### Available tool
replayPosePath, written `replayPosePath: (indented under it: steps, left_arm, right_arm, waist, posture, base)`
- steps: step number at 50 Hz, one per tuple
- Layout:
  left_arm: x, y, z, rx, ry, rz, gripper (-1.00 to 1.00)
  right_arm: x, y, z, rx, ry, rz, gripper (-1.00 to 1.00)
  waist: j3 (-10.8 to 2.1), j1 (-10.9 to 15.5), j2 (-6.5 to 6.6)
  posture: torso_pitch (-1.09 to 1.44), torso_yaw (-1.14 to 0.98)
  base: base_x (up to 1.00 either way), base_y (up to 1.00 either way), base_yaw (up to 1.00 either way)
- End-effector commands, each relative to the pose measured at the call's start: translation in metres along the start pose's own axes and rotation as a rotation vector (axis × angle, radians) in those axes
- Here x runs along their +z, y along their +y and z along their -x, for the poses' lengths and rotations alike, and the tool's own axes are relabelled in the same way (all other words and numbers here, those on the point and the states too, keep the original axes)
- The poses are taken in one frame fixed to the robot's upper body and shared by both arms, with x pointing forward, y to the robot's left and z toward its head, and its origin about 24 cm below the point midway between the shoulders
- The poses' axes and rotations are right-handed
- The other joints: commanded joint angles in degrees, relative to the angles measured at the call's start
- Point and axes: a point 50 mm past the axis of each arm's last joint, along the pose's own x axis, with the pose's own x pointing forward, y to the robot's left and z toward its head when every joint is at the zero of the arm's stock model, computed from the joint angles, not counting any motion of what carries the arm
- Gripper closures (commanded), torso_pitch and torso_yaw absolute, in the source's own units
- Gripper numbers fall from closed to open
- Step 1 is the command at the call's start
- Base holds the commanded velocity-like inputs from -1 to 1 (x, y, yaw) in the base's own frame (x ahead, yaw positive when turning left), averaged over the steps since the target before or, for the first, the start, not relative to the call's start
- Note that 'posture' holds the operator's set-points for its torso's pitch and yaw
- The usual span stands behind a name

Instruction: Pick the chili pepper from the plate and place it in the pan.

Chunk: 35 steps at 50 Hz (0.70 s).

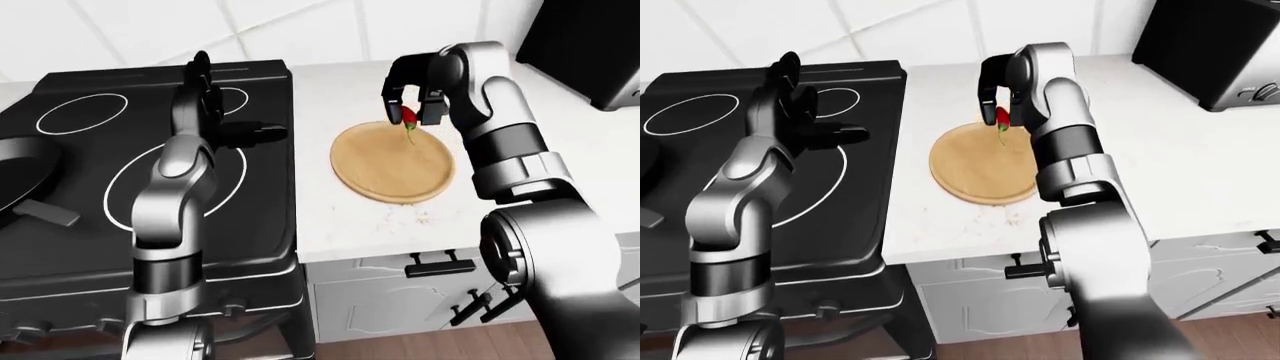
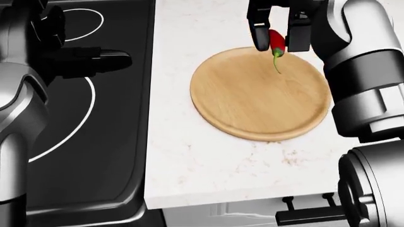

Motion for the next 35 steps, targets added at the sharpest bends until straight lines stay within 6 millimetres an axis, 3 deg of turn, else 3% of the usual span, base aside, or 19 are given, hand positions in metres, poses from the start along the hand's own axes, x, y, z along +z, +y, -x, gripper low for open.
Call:
replayPosePath:
  steps: [1, 29, 30, 35]
  left_arm:
    - [0.022, 0.000, 0.001, -0.002, -0.101, 0.003, -1.00]
    - [0.039, 0.005, 0.005, 0.034, -0.153, -0.013, -1.00]
    - [0.039, 0.004, 0.005, 0.034, -0.152, -0.014, -1.00]
    - [0.038, 0.003, 0.005, 0.028, -0.149, -0.016, -1.00]
  right_arm:
    - [0.003, -0.026, 0.016, -0.098, -0.014, -0.004, 1.00]
    - [0.007, -0.045, 0.029, -0.152, -0.017, -0.016, 1.00]
    - [0.006, -0.044, 0.029, -0.146, -0.016, -0.020, 1.00]
    - [0.005, -0.045, 0.031, -0.151, -0.009, -0.021, 1.00]
  waist:
    - [-1.92, 0.00, 0.00]
    - [-1.53, -0.10, 0.19]
    - [-2.82, 0.04, 0.41]
    - [-3.30, 0.18, 0.33]
  posture:
    - [0.00, 0.00]
    - [0.00, 0.00]
    - [0.00, 0.00]
    - [0.00, 0.00]
  base:
    - [0.00, 0.00, 0.00]
    - [0.00, 0.00, 0.00]
    - [-0.09, 0.00, 0.00]
    - [-0.14, 0.00, 0.00]
